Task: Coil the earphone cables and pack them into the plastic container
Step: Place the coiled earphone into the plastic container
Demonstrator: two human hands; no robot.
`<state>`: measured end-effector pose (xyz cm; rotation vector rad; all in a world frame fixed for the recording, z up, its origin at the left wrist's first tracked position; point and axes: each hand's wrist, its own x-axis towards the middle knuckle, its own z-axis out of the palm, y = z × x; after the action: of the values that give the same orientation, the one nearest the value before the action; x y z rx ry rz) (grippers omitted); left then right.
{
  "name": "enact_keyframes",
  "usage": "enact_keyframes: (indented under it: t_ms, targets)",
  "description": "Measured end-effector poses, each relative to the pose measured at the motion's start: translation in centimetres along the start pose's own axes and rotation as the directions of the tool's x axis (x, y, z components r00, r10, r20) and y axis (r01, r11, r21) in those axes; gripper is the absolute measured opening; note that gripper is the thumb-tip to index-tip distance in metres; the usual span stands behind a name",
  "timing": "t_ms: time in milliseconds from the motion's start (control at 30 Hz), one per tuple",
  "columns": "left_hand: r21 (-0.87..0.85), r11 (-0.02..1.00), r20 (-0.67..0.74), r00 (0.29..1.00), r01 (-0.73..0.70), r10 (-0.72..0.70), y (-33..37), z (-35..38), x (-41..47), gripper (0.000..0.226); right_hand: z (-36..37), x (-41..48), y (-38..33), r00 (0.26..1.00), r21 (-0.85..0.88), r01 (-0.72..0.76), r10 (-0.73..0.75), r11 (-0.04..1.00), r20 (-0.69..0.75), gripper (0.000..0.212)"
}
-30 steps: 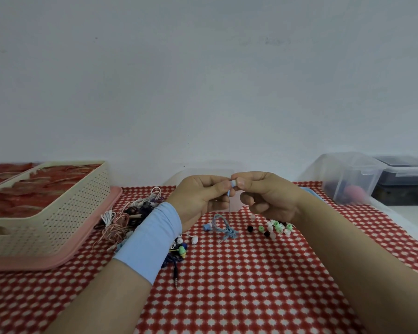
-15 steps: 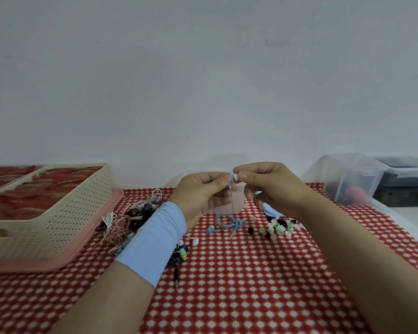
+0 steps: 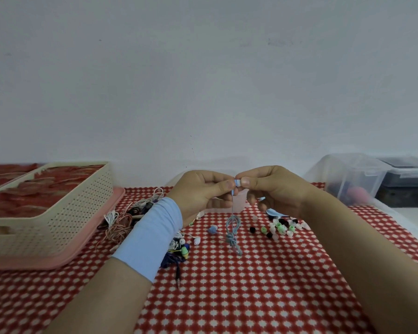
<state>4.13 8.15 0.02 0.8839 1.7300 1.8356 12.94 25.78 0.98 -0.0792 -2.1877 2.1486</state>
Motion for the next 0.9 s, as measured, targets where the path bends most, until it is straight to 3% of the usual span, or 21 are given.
enact_keyframes:
  t_ms: [233,400,667,900]
  targets:
    - [0.061,0.997,-0.021,0.999,-0.040,0.042,0.8,-0.1,0.1,0.007,0.1,0.4,-0.6,0.995,0.047,-0.096,0.096,0.994,0.006,0.032]
    - [0.010,1.000,-0.041,0.999,-0.017,0.018,0.6,-0.7,0.1,0.012,0.4,0.4,-0.7,0.997,0.072,-0.070,0.071,0.995,-0.015,0.041]
    - [-0.009,1.000,-0.011,1.000,0.004,-0.004,0.2,-0.6,0.1,0.010,0.8,0.4,-0.3,0.999,0.043,-0.042,0.043,0.998,-0.015,0.019]
    - [-0.052,0.999,-0.010,1.000,0.014,-0.015,-0.3,-0.6,0.1,0.011,0.9,0.5,0.2,1.000,0.028,-0.001,0.002,1.000,-0.031,0.023]
